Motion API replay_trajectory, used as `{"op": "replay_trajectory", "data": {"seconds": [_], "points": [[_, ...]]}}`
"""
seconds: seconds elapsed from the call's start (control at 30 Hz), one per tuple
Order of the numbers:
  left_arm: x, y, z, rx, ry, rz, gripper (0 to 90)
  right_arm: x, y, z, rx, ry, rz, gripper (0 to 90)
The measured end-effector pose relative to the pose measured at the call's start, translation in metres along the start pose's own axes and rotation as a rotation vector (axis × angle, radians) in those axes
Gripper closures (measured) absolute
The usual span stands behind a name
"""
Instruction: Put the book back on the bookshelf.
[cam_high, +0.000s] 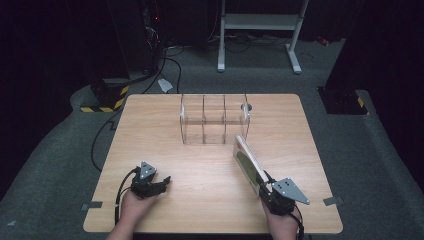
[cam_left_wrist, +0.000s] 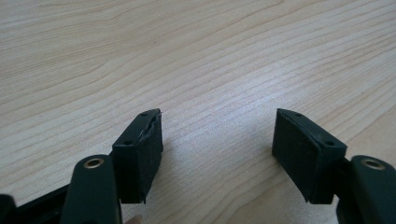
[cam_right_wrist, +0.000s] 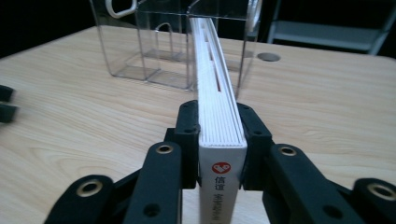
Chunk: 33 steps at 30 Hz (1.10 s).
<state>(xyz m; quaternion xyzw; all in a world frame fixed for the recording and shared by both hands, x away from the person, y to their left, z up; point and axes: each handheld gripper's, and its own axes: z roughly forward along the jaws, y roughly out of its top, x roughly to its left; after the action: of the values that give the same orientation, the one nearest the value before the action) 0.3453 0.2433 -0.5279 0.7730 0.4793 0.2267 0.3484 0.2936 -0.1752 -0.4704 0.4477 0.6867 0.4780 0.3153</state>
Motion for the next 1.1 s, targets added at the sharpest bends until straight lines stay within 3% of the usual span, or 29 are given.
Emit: {"op": "replay_trajectory", "data": {"seconds": [0.27, 0.4, 0.67, 1.1], "points": [[0.000, 0.000, 0.000, 0.000, 0.002, 0.003, 33.6, 0.000, 0.004, 0.003, 0.024, -0.007, -0.033, 74.9], [0.000, 0.000, 0.000, 0.000, 0.000, -0.001, 33.6, 0.001, 0.012, 0.006, 0.012, 0.000, -0.013, 75.3], [0.000, 0.000, 0.000, -0.001, -0.003, -0.004, 33.7, 0.008, 0.029, 0.015, -0.005, -0.016, -0.038, 75.4], [0.001, 0.000, 0.000, -0.001, -0.005, -0.004, 33.8, 0.003, 0.052, 0.037, -0.045, -0.055, -0.009, 75.4]]}}
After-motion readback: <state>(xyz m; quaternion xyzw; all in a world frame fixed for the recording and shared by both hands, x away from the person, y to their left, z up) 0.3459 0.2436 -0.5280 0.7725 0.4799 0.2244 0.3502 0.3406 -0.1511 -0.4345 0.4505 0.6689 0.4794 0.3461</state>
